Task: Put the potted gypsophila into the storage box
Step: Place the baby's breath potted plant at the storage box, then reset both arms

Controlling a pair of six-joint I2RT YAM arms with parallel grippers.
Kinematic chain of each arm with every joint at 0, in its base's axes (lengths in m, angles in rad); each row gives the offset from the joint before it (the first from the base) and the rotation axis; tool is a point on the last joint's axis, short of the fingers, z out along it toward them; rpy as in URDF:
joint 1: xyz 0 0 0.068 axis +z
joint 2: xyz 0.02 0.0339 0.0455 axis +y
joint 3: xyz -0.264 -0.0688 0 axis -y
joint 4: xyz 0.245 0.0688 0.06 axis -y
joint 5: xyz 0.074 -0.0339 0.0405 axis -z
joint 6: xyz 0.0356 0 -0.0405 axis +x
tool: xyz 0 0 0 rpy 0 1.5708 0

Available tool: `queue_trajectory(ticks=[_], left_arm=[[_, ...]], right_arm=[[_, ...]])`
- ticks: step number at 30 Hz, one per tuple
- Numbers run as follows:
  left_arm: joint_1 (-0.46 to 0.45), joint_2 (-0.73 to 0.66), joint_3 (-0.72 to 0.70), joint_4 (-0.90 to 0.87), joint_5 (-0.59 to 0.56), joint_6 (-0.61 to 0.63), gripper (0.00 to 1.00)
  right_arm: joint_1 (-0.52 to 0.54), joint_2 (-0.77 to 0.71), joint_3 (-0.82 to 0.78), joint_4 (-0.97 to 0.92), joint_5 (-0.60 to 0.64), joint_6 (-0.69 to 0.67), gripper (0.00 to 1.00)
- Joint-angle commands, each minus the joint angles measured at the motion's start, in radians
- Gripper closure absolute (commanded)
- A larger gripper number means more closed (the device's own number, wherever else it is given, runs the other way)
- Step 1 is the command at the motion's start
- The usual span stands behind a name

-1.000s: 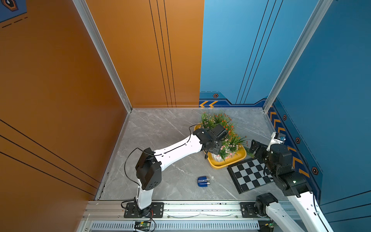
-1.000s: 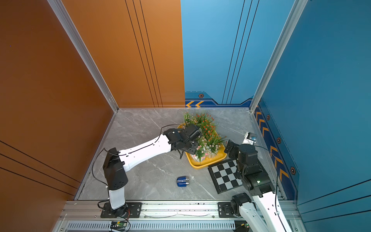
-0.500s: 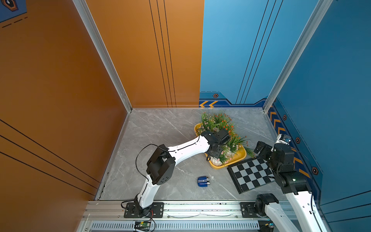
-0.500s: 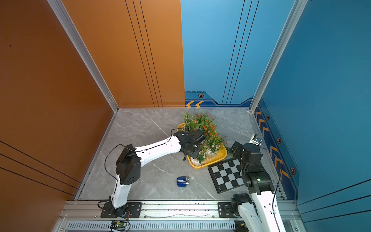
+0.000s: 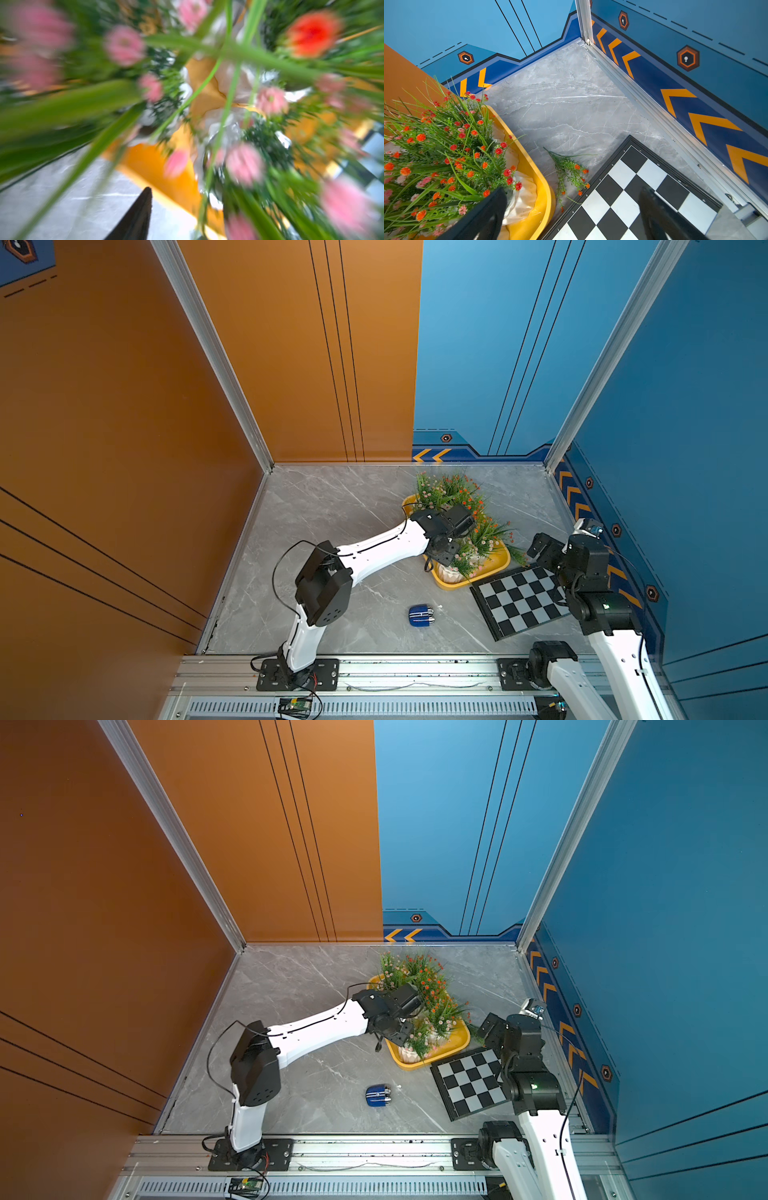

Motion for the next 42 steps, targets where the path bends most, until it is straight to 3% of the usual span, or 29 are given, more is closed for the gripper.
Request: queue_trajectory(ticks=[1, 4, 7, 11, 12, 15, 17, 19, 21, 23, 28, 31, 34, 42], left_arm=[[0.011, -0.206, -0.087, -0.013, -0.125, -0.005, 0.35], [0.031, -0.374, -0.209, -0.01, -0.212, 0.0, 0.27], [0.105, -0.562, -0.368, 0.044, -0.259, 0.026, 0.21], [0.376, -0.832, -0.638, 0.235, -0.155, 0.081, 0.15], [0.443, -0.887, -0.703, 0.287, -0.146, 0.095, 0.01], [0.672, -1.021, -0.882, 0.44, -0.106, 0.132, 0.02], [0.77, -1.059, -0.967, 0.57, -0.063, 0.115, 0.02], [0.815, -1.046, -1.058, 0.792, -0.11, 0.144, 0.02], [0.854, -0.998, -1.092, 0.862, -0.149, 0.18, 0.02], [0.893, -0.937, -1.125, 0.922, -0.119, 0.205, 0.02], [0.905, -0.795, -1.261, 1.185, -0.197, 0.265, 0.02], [0.936, -0.746, -1.34, 1.363, -0.159, 0.26, 0.02], [0.941, -0.687, -1.386, 1.527, -0.143, 0.279, 0.02], [0.937, -0.517, -1.382, 1.694, -0.062, 0.332, 0.02]], right_arm=[[-0.014, 0.025, -0.018, 0.024, -0.008, -0.007, 0.0], [-0.017, 0.052, -0.035, 0.079, -0.04, -0.028, 0.0], [-0.019, 0.074, -0.054, 0.126, -0.023, -0.035, 0.0], [-0.025, 0.113, -0.056, 0.16, 0.057, -0.068, 0.0], [-0.032, 0.126, -0.052, 0.166, 0.061, -0.07, 0.0], [-0.052, 0.173, -0.05, 0.193, 0.066, -0.055, 0.0], [-0.068, 0.198, -0.078, 0.258, 0.077, -0.042, 0.0], [-0.077, 0.212, -0.11, 0.332, 0.08, -0.038, 0.0], [-0.079, 0.222, -0.143, 0.407, 0.089, -0.044, 0.0], [-0.081, 0.231, -0.185, 0.499, 0.1, -0.074, 0.0], [-0.086, 0.26, -0.287, 0.72, 0.167, -0.16, 0.0], [-0.089, 0.305, -0.36, 0.927, 0.122, -0.236, 0.0], [-0.089, 0.359, -0.39, 1.014, 0.108, -0.23, 0.0], [-0.082, 0.586, -0.477, 1.386, 0.026, -0.236, 0.0]])
